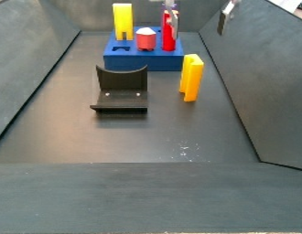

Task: Pick up the arch object. Move up. Rotate the arch object. Move to above the board. Insert the arch object.
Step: Pick up the arch object.

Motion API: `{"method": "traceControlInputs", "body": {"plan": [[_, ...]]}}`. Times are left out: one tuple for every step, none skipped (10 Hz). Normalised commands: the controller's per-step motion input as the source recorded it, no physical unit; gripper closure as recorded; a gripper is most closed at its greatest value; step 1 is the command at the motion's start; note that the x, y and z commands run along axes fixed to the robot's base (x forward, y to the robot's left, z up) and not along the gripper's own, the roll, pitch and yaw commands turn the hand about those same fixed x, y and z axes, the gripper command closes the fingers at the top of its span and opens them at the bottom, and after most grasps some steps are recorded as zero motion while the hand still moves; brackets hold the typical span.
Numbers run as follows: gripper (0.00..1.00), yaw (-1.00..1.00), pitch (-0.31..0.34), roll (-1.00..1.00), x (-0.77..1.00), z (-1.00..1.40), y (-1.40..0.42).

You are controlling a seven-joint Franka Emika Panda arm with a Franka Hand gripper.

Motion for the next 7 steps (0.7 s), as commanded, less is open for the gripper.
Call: {"method": "traceControlInputs", "body": {"plan": [[0.0, 0.17, -0.049, 0.07, 0.0, -0.76, -0.1], [0.0, 0.07, -0.016, 0.05, 0.0, -0.94, -0.01], [0.0, 0.02, 0.0, 0.04, -0.02, -1.0, 0.0], [0.0, 0.0, 0.0, 0.0, -0.04, -1.0, 0.0], [0.0, 0.02, 0.0, 0.0, -0.03, -1.0, 0.0], [0.0, 0.03, 0.0, 0.0, -0.04, -1.0, 0.0], [0.0, 0.04, 0.0, 0.0, -0.02, -1.0, 0.0]]}}
